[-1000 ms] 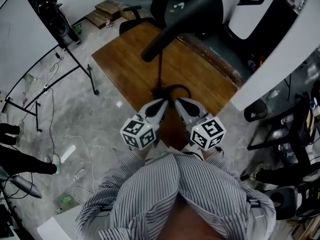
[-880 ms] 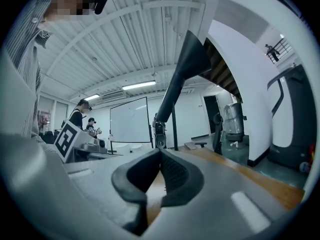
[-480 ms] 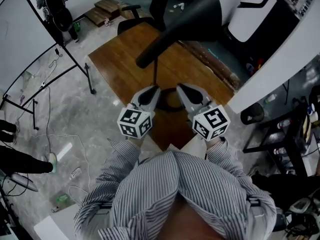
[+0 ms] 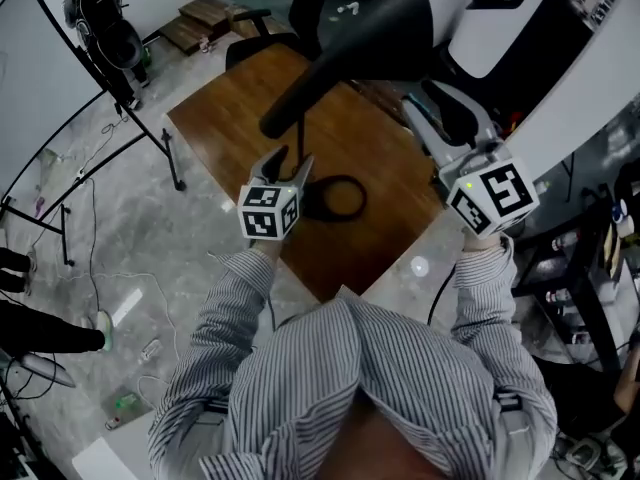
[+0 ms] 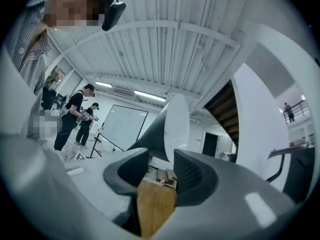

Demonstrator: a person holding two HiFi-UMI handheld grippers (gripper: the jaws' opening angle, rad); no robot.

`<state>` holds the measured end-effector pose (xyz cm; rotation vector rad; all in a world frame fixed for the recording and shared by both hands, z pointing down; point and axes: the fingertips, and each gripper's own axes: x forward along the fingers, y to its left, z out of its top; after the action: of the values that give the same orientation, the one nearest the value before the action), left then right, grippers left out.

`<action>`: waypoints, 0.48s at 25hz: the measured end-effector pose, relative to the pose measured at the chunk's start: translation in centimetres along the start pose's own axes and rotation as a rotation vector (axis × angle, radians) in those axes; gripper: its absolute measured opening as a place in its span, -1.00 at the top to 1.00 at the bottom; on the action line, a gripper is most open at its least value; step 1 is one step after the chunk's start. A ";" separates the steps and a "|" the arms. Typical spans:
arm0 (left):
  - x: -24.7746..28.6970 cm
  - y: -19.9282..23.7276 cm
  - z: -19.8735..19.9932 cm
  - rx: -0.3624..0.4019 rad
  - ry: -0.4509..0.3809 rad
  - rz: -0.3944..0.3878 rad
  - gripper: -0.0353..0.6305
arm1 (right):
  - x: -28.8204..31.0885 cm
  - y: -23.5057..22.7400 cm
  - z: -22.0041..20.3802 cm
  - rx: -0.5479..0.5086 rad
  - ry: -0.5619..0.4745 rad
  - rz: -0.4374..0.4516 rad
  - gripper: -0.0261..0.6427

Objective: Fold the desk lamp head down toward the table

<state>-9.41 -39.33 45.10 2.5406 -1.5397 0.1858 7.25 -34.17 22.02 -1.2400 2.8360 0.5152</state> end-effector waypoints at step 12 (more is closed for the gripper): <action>2.6 -0.5 -0.2 0.038 -0.004 -0.030 0.72 | 1.6 0.1 4.3 -0.110 -0.060 0.096 0.72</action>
<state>-7.80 -41.38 45.77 2.5929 -1.5129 0.2088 5.55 -33.93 17.75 -1.0867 2.8631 0.7073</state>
